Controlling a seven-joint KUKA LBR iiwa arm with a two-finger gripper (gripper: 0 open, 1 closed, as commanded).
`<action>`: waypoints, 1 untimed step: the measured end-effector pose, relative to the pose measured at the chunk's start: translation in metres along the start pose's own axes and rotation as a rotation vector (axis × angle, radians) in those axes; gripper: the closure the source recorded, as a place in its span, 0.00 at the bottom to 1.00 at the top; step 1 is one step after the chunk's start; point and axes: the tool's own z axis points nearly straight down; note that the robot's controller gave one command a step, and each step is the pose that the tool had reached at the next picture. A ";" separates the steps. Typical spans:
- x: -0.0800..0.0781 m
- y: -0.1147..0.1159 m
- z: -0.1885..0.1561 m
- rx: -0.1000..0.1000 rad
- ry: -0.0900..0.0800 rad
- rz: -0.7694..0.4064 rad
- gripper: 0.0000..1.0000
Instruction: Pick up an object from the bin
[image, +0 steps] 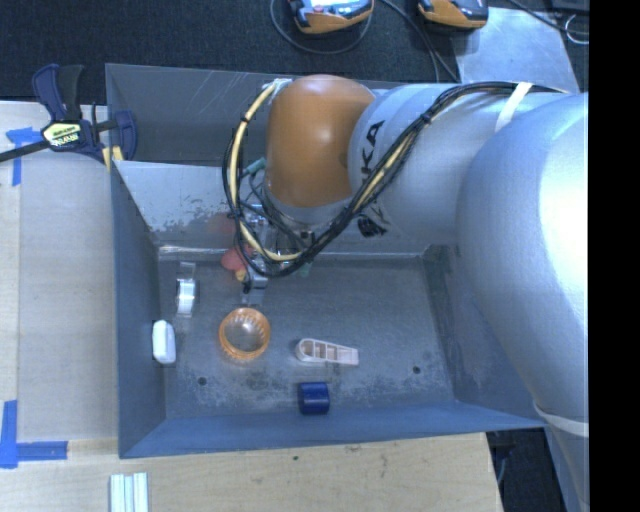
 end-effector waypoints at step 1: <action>0.009 0.005 0.014 -0.002 -0.005 0.007 1.00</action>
Offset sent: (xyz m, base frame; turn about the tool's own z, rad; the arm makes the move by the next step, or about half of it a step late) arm 0.0000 0.0000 0.0000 0.0000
